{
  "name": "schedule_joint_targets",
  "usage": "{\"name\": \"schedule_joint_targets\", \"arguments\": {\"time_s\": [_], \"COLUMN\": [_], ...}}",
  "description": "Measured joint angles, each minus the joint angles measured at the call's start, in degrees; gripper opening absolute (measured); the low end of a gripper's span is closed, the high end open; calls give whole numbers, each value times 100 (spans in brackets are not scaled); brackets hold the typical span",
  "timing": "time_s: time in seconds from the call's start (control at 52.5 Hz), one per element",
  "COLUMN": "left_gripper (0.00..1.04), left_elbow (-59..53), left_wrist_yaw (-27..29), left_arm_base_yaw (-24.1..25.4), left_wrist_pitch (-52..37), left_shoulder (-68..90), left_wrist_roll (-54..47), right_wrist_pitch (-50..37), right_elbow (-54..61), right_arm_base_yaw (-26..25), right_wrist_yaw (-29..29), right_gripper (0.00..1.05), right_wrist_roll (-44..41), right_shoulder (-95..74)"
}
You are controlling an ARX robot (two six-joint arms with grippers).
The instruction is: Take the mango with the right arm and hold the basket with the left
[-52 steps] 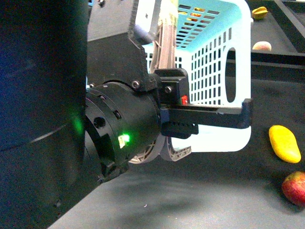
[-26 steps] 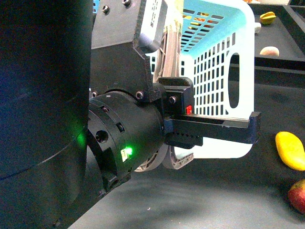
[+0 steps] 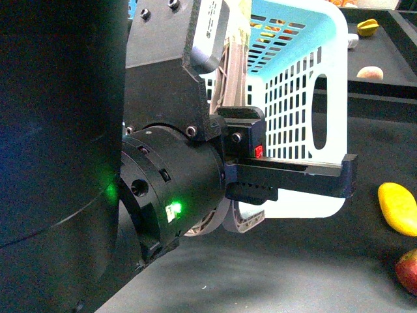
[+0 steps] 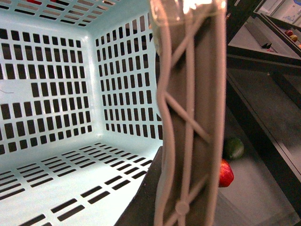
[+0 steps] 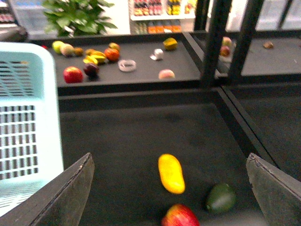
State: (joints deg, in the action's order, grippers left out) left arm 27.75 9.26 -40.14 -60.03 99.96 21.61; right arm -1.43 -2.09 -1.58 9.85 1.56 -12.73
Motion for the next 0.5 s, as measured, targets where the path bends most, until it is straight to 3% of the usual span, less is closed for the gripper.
{"name": "schedule_joint_targets", "arguments": {"time_s": [0.133, 0.305, 0.4, 0.495], "left_gripper": [6, 6, 6, 6], "left_elbow": [0, 0, 0, 0], "left_wrist_yaw": [7, 4, 4, 2], "left_arm_base_yaw": [0, 0, 0, 0], "left_wrist_pitch": [0, 0, 0, 0], "left_shoulder": [0, -2, -2, -2], "left_wrist_roll": [0, 0, 0, -2], "right_wrist_pitch": [-2400, -5049, -5796, -6000], "right_elbow": [-35, -678, -1088, -1547], "right_arm_base_yaw": [-1019, -1440, -1478, -1541], "right_wrist_yaw": [-686, -938, -920, -866], "right_gripper": [96, 96, 96, 96], "right_wrist_roll": [11, -33, -55, -66], "right_shoulder": [-2944, -6664, -8170, -9296]}}
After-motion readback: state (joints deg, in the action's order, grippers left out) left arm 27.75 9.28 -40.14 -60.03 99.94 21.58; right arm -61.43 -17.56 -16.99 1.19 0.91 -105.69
